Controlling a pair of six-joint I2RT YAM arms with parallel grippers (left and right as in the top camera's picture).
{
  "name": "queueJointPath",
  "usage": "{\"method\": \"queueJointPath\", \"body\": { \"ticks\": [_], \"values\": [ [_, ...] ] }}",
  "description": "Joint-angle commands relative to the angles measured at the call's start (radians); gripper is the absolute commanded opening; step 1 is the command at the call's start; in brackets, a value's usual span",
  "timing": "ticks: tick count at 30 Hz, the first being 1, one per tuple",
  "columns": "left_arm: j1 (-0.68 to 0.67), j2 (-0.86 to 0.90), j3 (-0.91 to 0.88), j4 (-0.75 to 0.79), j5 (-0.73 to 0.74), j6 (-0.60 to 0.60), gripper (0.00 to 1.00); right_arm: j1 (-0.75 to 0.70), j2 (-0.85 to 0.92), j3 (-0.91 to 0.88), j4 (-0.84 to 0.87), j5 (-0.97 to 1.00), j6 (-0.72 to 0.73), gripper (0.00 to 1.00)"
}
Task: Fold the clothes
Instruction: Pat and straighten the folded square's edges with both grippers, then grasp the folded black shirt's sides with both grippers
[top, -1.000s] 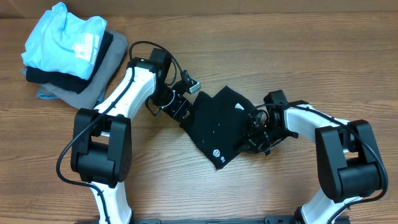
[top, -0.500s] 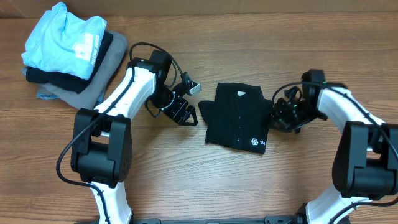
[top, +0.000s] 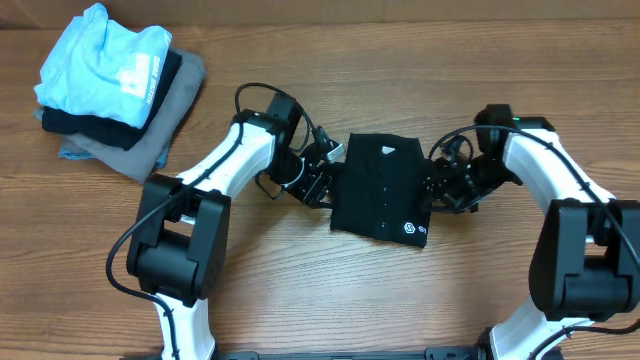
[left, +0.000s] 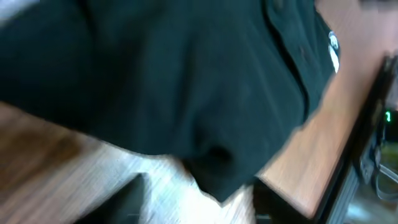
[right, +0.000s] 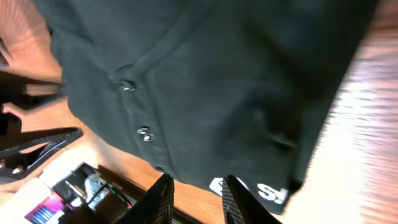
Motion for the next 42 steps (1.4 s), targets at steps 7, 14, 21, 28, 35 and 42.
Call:
{"method": "queueJointPath", "body": {
  "ticks": [7,14,21,28,35,42],
  "values": [
    [-0.006,0.003,-0.014,0.176,-0.018,-0.208,0.88,0.105,-0.03,-0.002,0.111,-0.001,0.071,0.4],
    [-0.029,0.037,-0.016,0.208,-0.065,-0.251,0.86,0.114,-0.03,-0.053,0.172,0.079,0.166,0.41],
    [-0.034,0.095,-0.016,0.296,0.162,-0.267,0.47,0.114,-0.03,-0.095,0.2,0.087,0.174,0.41],
    [-0.021,0.072,0.035,0.307,0.171,-0.287,0.3,0.114,-0.03,-0.132,0.209,0.184,0.216,0.43],
    [-0.026,0.025,0.081,0.308,0.224,-0.285,0.32,0.114,-0.029,-0.148,0.222,0.184,0.216,0.45],
    [-0.053,0.022,0.083,0.283,0.22,-0.232,0.75,0.114,-0.026,-0.172,0.241,0.184,0.219,0.46]
  ]
}}
